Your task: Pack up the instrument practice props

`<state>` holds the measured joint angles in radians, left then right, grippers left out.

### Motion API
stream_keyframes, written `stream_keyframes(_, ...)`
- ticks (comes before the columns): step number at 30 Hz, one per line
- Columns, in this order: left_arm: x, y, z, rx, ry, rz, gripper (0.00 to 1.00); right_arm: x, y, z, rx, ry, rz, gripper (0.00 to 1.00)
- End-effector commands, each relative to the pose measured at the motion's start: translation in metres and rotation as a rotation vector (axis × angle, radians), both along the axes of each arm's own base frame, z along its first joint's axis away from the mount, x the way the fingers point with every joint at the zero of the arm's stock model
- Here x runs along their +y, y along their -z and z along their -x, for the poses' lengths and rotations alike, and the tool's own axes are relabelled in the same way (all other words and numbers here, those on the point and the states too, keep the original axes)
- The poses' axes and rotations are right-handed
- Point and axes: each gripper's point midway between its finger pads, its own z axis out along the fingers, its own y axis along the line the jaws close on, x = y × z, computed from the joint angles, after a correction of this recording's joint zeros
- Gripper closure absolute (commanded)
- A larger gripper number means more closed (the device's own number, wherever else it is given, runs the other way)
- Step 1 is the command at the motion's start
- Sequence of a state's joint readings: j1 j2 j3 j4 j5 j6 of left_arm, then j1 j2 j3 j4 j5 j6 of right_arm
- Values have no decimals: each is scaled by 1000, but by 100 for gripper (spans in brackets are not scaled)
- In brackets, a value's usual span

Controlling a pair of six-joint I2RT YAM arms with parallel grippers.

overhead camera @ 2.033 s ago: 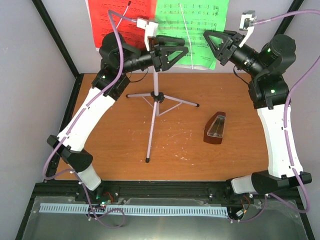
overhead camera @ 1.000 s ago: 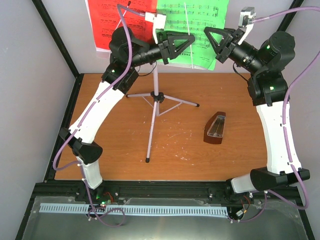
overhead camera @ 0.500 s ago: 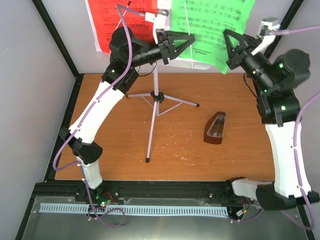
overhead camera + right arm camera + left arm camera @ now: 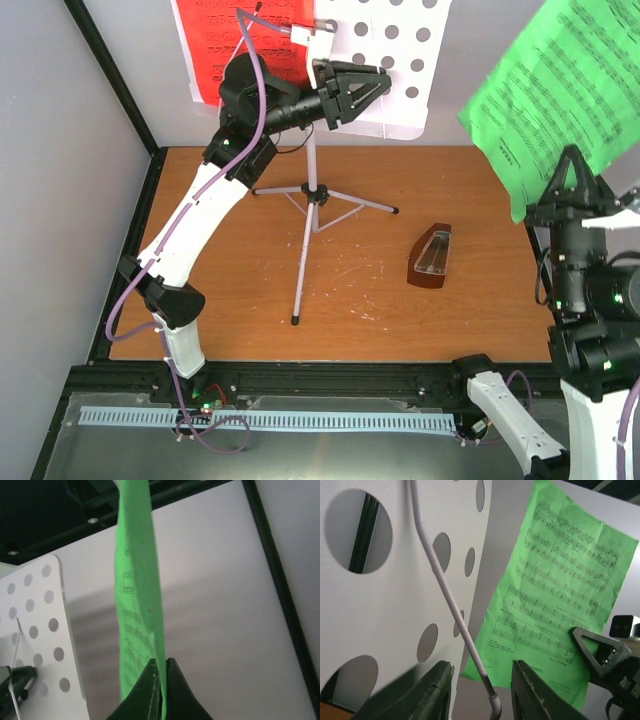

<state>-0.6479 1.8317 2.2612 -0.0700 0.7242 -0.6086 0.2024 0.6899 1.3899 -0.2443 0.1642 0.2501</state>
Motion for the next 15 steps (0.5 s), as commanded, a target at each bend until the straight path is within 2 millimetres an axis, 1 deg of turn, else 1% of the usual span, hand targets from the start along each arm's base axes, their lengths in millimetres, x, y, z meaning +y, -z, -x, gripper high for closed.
stream_keyframes(1, 10, -19, 17, -47, -5, 17, 60, -21, 39, 7, 91, 101, -37, 97)
stream_keyframes(3, 11, -18, 20, -53, 6, 12, 52, -25, 56, 13, 122, 109, -51, 97)
stream_keyframes(6, 13, -16, 32, -76, 44, 4, 40, -29, 83, 20, 173, 117, -76, 97)
stream_keyframes(8, 14, -11, 40, -94, 69, -6, 34, -27, 103, 19, 224, 95, -87, 97)
stream_keyframes(11, 19, -3, 58, -147, 117, -16, 25, -11, 137, 10, 310, 9, -84, 97)
stream_keyframes(15, 28, 15, 82, -222, 169, -50, 17, 27, 180, -7, 441, -182, -41, 97)
